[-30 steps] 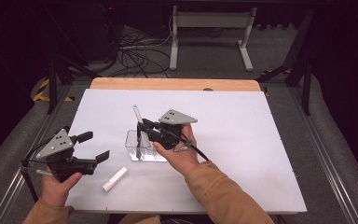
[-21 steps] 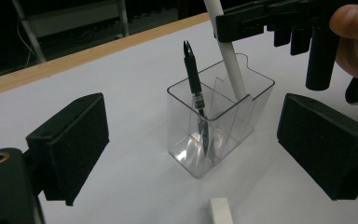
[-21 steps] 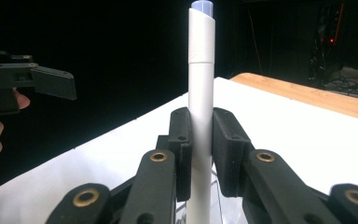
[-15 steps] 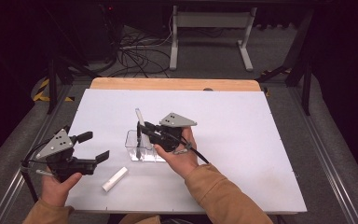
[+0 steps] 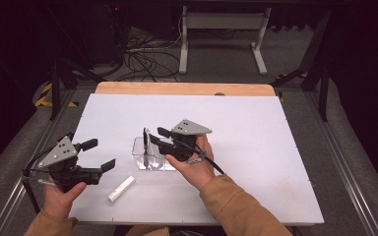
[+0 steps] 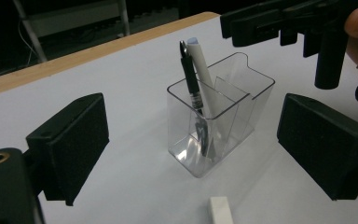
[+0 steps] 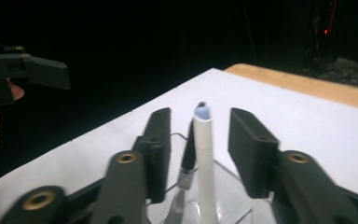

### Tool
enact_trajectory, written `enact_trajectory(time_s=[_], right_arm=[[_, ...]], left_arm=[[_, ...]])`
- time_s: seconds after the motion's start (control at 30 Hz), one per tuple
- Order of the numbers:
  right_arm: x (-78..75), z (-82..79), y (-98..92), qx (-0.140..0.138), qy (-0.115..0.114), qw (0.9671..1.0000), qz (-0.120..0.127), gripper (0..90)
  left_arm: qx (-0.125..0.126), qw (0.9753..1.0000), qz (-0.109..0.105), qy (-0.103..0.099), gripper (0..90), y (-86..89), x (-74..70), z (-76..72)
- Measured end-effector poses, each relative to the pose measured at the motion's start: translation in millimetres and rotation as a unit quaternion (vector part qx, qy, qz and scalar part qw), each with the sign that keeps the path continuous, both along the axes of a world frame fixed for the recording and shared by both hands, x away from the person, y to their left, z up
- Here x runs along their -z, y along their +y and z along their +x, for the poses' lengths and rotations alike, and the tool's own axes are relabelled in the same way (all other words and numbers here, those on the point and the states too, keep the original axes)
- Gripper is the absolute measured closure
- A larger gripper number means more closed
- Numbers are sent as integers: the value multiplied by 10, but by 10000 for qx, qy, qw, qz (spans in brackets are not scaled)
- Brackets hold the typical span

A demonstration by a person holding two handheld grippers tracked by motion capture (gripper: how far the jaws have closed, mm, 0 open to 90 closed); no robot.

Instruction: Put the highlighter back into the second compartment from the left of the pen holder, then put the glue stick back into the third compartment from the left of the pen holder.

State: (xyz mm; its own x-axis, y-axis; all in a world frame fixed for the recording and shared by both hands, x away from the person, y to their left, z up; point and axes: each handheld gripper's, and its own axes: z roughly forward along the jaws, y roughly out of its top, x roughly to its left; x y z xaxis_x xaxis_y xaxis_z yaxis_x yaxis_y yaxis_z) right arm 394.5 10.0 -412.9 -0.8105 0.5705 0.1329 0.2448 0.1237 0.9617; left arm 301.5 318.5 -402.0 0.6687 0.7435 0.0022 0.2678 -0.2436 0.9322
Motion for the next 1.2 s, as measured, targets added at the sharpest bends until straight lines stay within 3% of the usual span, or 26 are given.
enact_trajectory(time_s=[0.23, 0.33, 0.6, 0.97, 1.2], right_arm=[[-152, -36, -207, 5, -329, 9994, -58, 400], [-228, -60, -348, 73, -489, 9988, -51, 374], [-380, -120, -637, 181, -661, 9976, 73, 342], [-381, -193, -915, 173, -765, 9969, -41, 324], [-297, -295, -1254, 282, -817, 9961, -177, 314]], left_arm=[[-40, 10000, 34, -3, 96, 17, 1, -38], [-60, 10000, 66, -25, 95, 3, -7, -67], [-71, 9999, 134, -14, 93, -27, -4, -97], [-116, 9997, 221, -31, 93, -29, -10, -137], [-108, 9995, 285, 29, 91, -56, -7, -150]])
